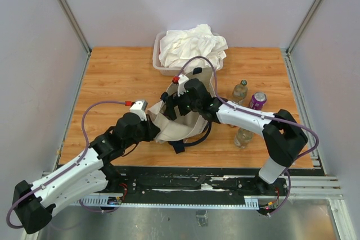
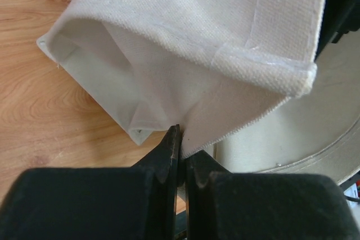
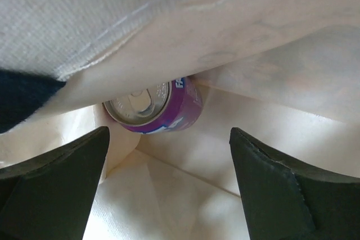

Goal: Take the beverage out of the canvas bag

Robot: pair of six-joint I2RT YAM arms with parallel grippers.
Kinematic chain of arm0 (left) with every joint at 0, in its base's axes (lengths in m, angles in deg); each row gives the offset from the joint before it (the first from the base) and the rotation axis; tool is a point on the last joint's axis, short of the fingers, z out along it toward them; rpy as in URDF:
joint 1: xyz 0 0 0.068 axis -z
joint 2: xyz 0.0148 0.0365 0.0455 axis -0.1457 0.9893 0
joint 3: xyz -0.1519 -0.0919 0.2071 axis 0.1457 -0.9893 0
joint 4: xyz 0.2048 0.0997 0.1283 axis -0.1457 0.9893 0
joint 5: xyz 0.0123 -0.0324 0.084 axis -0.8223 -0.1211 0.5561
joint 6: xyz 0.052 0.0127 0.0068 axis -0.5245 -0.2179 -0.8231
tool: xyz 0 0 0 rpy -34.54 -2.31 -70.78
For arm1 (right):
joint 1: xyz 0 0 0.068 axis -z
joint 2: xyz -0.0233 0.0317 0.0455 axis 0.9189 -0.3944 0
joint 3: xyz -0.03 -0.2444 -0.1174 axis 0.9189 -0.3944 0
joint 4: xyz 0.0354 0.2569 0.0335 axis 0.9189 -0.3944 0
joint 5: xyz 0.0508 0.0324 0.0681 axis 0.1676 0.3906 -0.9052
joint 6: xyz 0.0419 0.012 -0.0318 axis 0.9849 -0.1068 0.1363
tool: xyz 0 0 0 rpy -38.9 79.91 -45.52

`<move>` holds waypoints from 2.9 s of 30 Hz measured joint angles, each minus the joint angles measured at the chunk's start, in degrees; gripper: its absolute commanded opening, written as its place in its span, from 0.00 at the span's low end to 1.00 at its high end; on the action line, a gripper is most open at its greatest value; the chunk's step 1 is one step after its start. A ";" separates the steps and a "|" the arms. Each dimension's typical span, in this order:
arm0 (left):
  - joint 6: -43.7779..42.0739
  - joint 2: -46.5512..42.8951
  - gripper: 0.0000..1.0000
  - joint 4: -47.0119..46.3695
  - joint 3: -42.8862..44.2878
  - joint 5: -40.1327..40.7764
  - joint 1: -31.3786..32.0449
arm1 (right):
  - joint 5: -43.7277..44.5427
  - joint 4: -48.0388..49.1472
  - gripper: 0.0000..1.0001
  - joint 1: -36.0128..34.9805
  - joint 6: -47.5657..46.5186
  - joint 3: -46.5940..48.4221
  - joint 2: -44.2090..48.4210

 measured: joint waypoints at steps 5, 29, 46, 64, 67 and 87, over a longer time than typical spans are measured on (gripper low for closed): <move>-0.50 -1.90 0.01 0.09 0.00 -0.44 0.00 | 0.11 1.99 0.90 0.00 0.81 1.53 -1.46; -3.93 -3.04 0.02 1.75 1.81 0.20 0.00 | -2.03 4.09 0.98 -0.70 -0.33 6.54 -7.98; -4.87 -1.70 0.02 2.10 1.88 0.02 0.00 | -2.12 1.60 0.99 -3.23 -4.42 9.62 -10.54; -4.87 -0.98 0.02 1.84 1.88 0.87 0.00 | -1.79 -3.67 0.98 -4.42 -6.27 16.44 -17.68; -4.87 -0.98 0.02 1.81 1.88 0.87 0.00 | -1.62 -3.74 1.00 -4.42 -6.29 16.44 -17.70; -4.85 -0.90 0.02 1.20 1.88 0.85 0.00 | -0.70 -4.02 0.22 -4.94 -7.30 16.33 -17.70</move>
